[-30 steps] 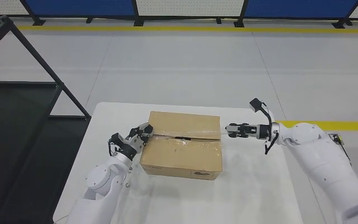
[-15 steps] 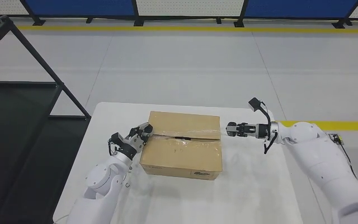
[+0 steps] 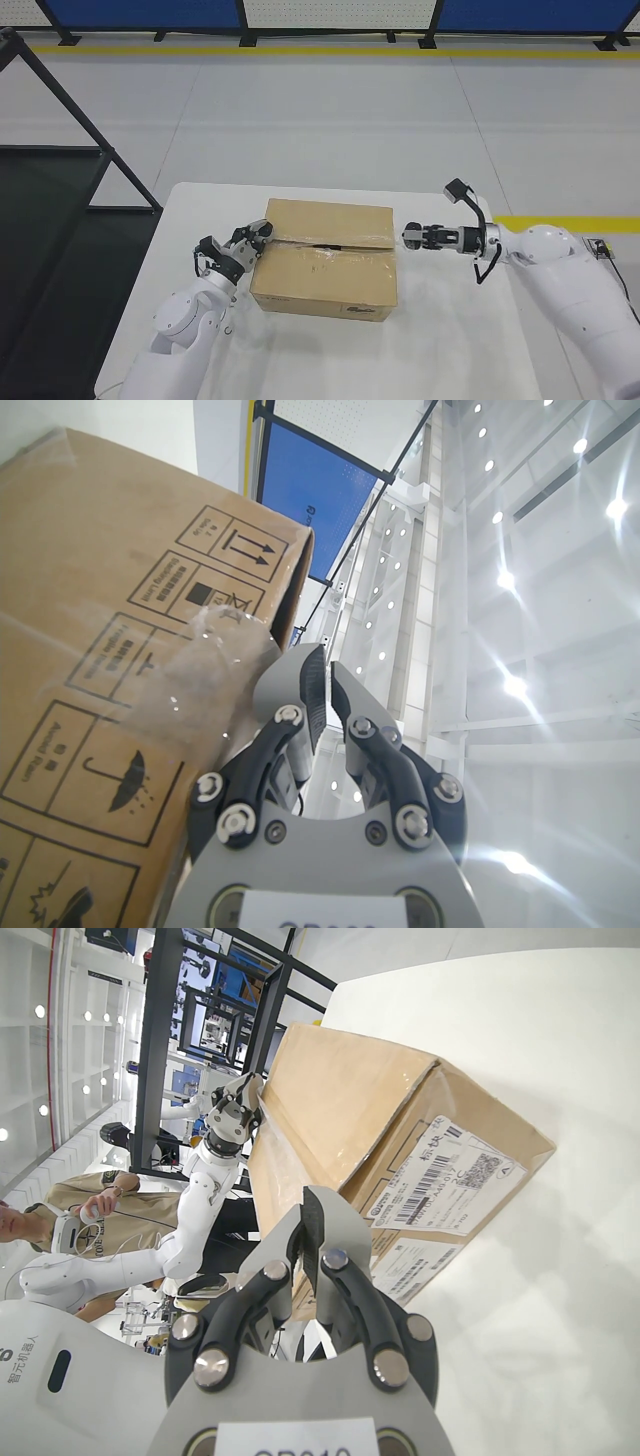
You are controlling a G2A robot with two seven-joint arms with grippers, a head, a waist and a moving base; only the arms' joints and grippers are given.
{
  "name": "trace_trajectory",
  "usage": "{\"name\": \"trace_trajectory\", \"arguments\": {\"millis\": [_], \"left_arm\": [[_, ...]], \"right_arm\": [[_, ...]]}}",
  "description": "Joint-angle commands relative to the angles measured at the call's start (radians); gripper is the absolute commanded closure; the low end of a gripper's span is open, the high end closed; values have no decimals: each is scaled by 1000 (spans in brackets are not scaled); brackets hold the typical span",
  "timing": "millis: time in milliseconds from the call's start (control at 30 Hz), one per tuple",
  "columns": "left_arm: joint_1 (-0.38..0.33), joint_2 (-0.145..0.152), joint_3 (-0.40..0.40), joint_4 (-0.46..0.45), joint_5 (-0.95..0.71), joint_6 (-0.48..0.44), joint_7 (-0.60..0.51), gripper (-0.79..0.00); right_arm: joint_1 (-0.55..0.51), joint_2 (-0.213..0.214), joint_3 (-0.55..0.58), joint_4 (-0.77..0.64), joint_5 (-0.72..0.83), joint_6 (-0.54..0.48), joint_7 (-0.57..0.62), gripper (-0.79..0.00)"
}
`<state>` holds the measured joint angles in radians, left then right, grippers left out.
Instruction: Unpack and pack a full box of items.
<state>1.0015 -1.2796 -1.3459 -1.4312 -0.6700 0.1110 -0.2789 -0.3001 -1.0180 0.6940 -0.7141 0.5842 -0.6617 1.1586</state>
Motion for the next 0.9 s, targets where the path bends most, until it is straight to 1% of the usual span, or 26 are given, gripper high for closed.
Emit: {"name": "trace_trajectory", "arguments": {"millis": [0,200,333,533,700,867], "left_arm": [[-1,0,0,1,2,1,-2,-139],[-4,-1,-1,4,4,8,-6,-139],[-6,-2,-1,7,6,12,-9,-139],[-8,-3,-2,8,10,12,-12,-139],[-5,-4,-5,6,10,12,-12,-139],[-3,-5,-7,4,9,10,-11,-132]], "right_arm": [[-15,14,12,-30,6,1,1,0],[-60,52,38,-102,-16,0,0,0],[-81,66,42,-123,-33,-7,-7,0],[-78,66,36,-114,-51,-18,-18,0],[-76,62,26,-112,-69,-62,-62,0],[-67,55,8,-102,-77,-73,-73,0]]}}
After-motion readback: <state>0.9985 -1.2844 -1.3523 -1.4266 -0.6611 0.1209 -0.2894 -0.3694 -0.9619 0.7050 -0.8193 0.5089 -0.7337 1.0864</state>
